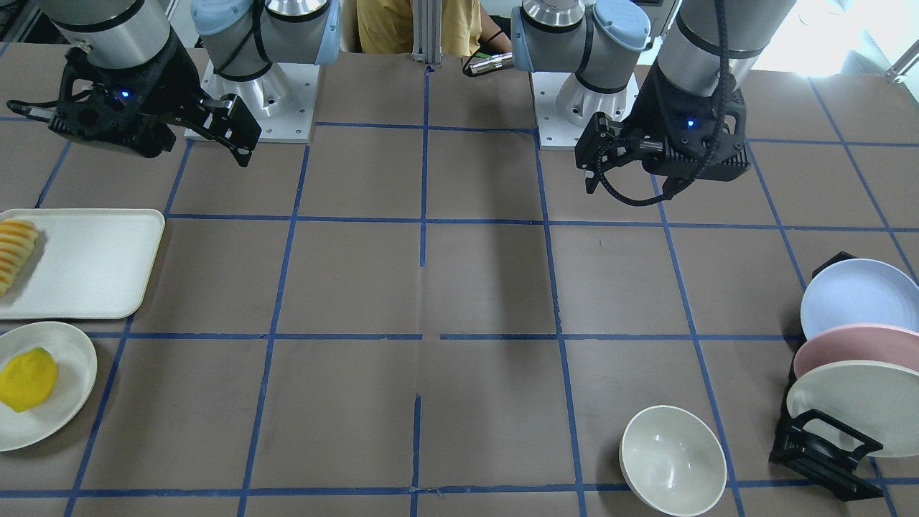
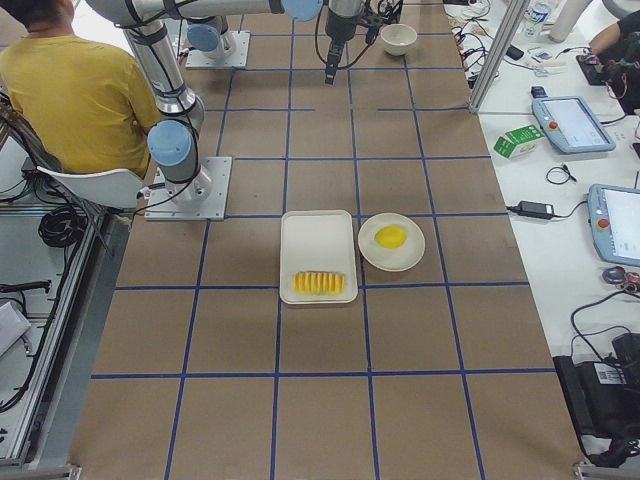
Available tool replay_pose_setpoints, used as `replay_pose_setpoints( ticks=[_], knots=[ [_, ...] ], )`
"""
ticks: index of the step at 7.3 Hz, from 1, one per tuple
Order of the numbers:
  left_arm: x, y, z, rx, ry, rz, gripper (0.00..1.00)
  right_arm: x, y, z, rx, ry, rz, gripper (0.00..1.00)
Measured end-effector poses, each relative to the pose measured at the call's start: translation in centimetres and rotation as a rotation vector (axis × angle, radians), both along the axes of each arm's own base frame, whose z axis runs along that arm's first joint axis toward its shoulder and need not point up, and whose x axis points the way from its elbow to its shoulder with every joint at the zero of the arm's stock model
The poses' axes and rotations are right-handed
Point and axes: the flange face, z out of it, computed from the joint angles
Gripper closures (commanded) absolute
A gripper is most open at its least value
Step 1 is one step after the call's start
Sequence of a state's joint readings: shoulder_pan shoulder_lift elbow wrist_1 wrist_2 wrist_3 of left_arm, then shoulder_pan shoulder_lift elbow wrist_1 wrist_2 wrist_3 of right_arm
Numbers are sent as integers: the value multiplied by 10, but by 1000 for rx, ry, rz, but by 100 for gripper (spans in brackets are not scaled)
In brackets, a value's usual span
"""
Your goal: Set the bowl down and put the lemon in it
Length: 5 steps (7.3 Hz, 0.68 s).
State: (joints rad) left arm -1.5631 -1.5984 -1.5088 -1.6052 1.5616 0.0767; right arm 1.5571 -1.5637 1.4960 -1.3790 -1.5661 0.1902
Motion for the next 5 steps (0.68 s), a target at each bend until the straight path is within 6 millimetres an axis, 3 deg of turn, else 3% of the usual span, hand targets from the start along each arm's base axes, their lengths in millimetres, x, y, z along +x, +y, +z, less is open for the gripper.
replay_pose_setpoints(
  ticks=[3, 5],
  knots=[
    [1, -1, -3, 3, -3, -3, 0, 0, -1, 0, -2, -1, 0, 0],
    [22, -18, -13, 9, -10, 25, 0, -3, -6, -5, 4, 2, -5, 0]
  ],
)
